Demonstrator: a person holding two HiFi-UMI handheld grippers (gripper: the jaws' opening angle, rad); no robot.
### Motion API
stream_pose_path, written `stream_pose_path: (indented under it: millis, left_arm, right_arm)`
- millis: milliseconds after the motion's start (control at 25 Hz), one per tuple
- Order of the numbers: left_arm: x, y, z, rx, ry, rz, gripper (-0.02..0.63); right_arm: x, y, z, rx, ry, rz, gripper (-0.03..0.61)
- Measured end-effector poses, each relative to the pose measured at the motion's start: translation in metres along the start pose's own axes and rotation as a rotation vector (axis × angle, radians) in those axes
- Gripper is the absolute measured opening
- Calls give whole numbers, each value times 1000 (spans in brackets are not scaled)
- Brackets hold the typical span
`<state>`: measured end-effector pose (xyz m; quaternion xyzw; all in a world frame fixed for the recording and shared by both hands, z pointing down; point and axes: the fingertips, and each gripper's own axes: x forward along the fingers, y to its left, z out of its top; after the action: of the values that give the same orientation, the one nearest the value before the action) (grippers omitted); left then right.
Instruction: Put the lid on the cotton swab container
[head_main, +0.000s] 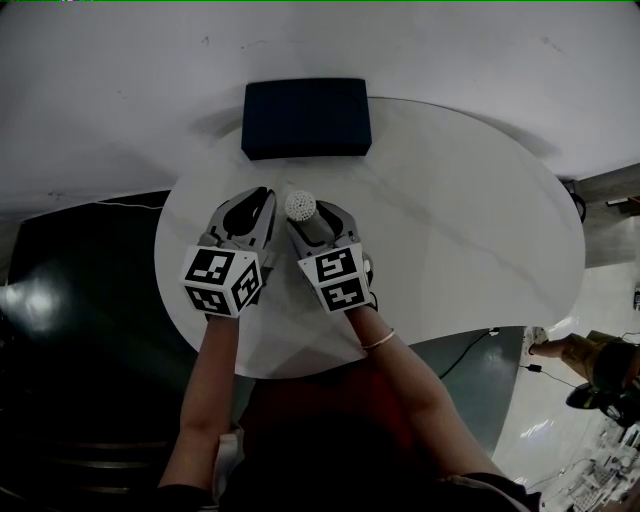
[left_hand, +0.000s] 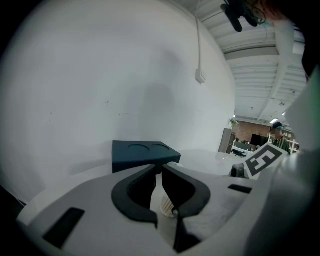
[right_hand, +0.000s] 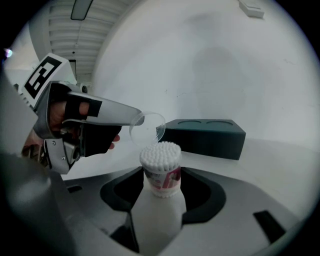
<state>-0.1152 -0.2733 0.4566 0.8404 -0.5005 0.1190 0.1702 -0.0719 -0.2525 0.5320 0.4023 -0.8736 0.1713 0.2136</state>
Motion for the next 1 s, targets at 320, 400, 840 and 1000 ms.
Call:
stream_pose_path:
  millis: [320,400,840,1000]
  left_arm:
    - [13,-15,6,46,32,-68,26]
    - [15,-20,4,53,46,-84,26]
    - [27,-38,-10,111,118,-114,27]
    - [28,-40,-13,126,134,-118,27]
  right_arm:
    - [-2,0,-2,-23,16,-12,239]
    - [-3,0,-3,-27,19,-13,239]
    - [-6,-1,-3,-58,26,-19,236]
    - [-6,-2,-3,-57,26,-20,236]
